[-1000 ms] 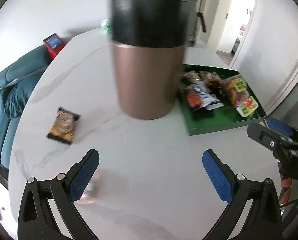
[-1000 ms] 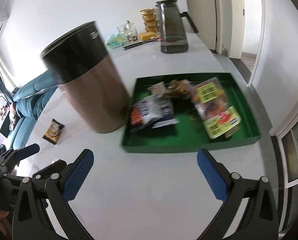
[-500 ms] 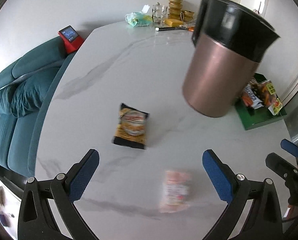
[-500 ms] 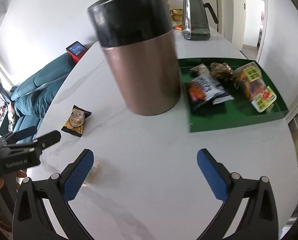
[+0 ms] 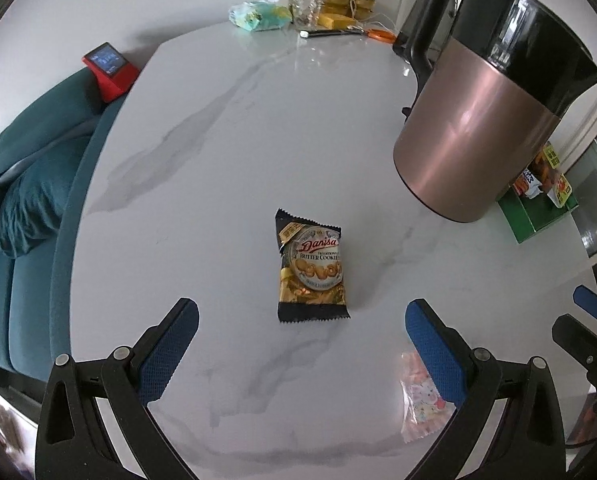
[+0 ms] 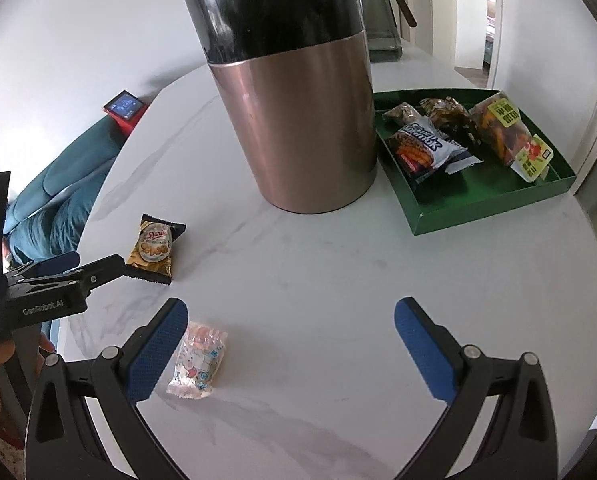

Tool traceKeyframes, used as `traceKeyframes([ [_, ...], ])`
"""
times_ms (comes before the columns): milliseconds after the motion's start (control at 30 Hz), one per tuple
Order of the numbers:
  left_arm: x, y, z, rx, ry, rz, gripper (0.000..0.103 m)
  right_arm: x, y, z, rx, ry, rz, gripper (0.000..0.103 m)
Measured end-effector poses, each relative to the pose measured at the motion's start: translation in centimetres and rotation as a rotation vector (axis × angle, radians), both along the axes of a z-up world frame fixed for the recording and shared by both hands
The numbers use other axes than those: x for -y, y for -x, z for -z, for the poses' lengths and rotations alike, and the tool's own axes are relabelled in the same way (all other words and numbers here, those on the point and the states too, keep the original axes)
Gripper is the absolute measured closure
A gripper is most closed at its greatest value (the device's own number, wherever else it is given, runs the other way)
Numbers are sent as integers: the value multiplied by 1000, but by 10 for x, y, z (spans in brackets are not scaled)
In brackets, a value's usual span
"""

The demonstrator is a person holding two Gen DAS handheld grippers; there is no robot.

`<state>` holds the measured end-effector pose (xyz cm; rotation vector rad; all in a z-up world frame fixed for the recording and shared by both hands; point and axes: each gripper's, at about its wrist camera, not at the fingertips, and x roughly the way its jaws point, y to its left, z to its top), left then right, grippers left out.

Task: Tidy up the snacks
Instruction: 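Move both grippers back toward the Danisa cookie pack and pink candy, then close the left gripper on the Danisa cookie pack while the right grips the pink candy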

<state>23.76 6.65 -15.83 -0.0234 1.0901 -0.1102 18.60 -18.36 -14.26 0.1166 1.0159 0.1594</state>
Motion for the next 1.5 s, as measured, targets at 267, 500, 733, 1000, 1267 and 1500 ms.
traceKeyframes([
  [267, 0, -22, 17, -33, 2, 35, 1, -8, -9, 2, -4, 14, 22, 0],
  [500, 0, -38, 31, -58, -19, 57, 1, -15, -15, 11, -18, 30, 34, 0],
  [733, 4, -50, 44, -84, -58, 71, 2, -20, -19, 18, -36, 35, 38, 0],
  [1000, 0, -52, 55, -104, -79, 71, 25, -30, -19, 23, -45, 29, 30, 0],
  [1267, -3, -51, 53, -97, -81, 66, 43, -39, -20, 30, -62, 30, 9, 0],
  [1500, -3, -46, 53, -91, -83, 84, 62, -47, -15, 35, -74, 25, -6, 0],
])
